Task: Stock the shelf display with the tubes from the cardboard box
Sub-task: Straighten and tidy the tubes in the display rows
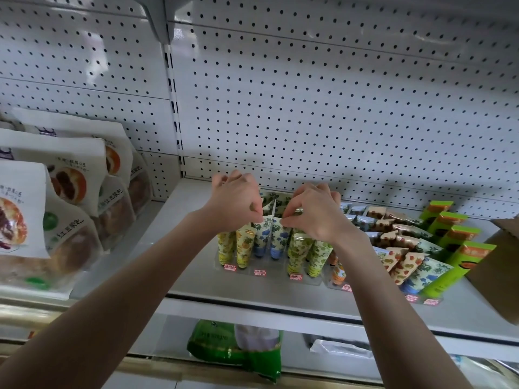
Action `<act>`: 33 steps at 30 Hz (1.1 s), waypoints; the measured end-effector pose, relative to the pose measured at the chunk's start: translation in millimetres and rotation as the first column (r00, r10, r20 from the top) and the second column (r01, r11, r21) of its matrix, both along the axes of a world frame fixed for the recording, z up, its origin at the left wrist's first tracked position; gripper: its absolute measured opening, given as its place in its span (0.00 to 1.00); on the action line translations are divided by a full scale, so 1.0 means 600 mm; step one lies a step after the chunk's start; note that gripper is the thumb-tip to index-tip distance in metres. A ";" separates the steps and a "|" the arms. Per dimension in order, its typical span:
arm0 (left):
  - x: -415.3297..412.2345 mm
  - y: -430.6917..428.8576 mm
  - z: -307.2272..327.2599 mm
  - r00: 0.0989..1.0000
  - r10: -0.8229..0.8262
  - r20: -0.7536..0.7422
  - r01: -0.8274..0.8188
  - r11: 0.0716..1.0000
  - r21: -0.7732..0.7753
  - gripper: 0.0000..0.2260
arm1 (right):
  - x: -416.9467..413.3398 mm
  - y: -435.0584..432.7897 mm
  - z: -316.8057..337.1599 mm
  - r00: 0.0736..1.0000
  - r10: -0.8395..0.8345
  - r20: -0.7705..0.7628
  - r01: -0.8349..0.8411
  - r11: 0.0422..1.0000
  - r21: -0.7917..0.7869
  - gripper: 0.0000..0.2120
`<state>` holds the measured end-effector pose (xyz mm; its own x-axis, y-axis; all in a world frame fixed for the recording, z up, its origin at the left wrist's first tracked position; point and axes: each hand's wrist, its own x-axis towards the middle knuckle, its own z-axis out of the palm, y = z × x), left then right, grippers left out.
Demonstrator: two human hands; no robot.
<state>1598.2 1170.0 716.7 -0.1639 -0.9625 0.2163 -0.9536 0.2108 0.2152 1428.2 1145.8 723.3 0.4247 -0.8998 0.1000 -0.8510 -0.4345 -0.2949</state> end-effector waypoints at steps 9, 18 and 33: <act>0.001 -0.002 -0.001 1.000 -0.017 0.020 0.018 1.000 -0.013 0.06 | -0.001 0.001 -0.001 1.000 0.002 -0.003 -0.002 1.000 0.004 0.04; 0.001 -0.005 -0.001 0.998 -0.036 0.047 0.036 0.999 -0.009 0.06 | 0.000 0.002 -0.002 1.000 0.003 -0.003 -0.003 1.000 -0.002 0.05; 0.005 -0.008 0.008 0.998 -0.019 -0.052 0.018 1.000 -0.021 0.07 | -0.010 -0.011 0.012 0.995 -0.047 0.092 0.052 0.997 -0.054 0.04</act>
<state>1600.9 1165.4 721.7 -0.1695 -0.9547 0.2444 -0.9372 0.2329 0.2597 1422.4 1139.0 730.4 0.3665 -0.9115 0.1870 -0.8428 -0.4103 -0.3483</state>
